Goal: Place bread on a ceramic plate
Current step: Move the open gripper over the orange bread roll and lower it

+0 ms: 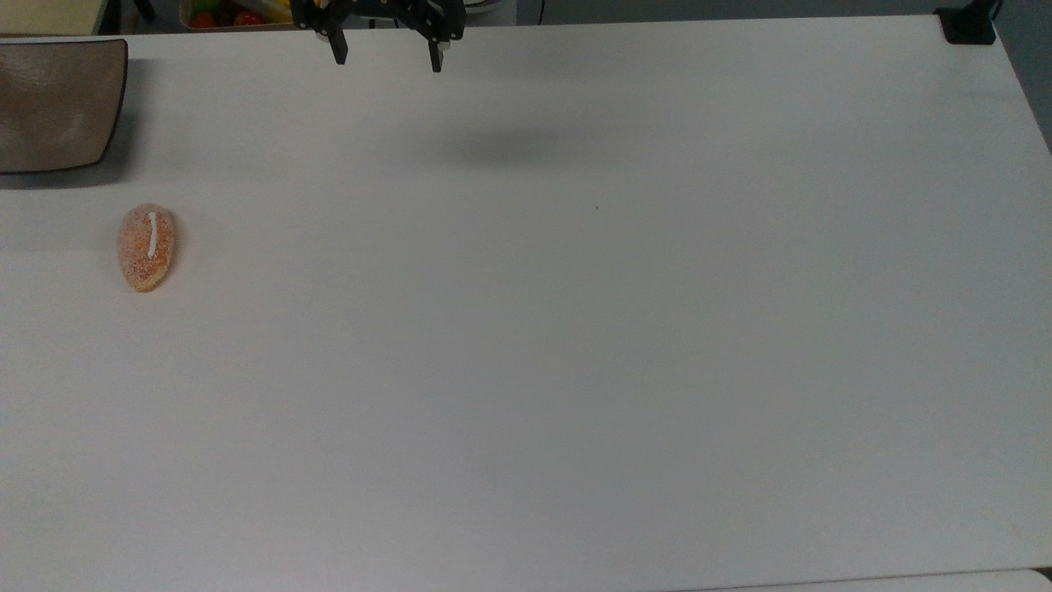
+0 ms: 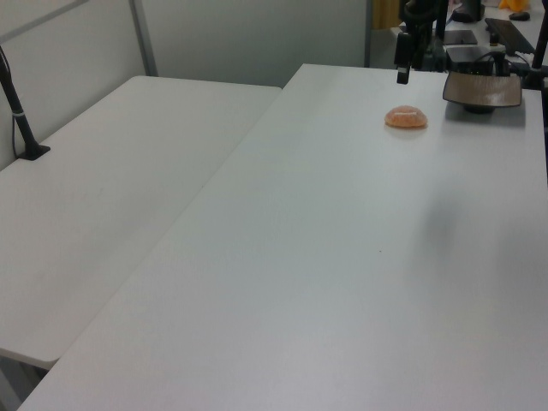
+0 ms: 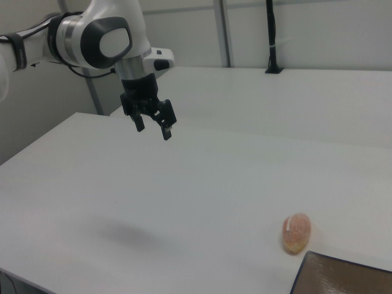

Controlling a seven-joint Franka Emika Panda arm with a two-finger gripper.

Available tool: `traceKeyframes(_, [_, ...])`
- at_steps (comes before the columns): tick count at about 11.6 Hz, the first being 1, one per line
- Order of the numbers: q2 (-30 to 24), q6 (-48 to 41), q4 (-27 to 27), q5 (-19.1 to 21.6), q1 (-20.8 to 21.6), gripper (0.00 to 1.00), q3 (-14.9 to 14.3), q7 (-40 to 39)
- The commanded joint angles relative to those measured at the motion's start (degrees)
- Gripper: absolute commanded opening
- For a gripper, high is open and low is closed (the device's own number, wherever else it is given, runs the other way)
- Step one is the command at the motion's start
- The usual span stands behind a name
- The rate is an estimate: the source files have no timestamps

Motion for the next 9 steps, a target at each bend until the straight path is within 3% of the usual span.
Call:
traceKeyframes(1, [0.04, 1.92, -0.53, 1.01, 1.54, 1.00, -1.02, -1.33])
traceKeyframes(6, [0.05, 2.64, -1.67, 0.92, 1.10, 1.00, -0.93, -1.32])
traceKeyframes(9, [0.31, 9.83, -4.48, 0.14, 0.93, 1.00, -1.02, -1.41])
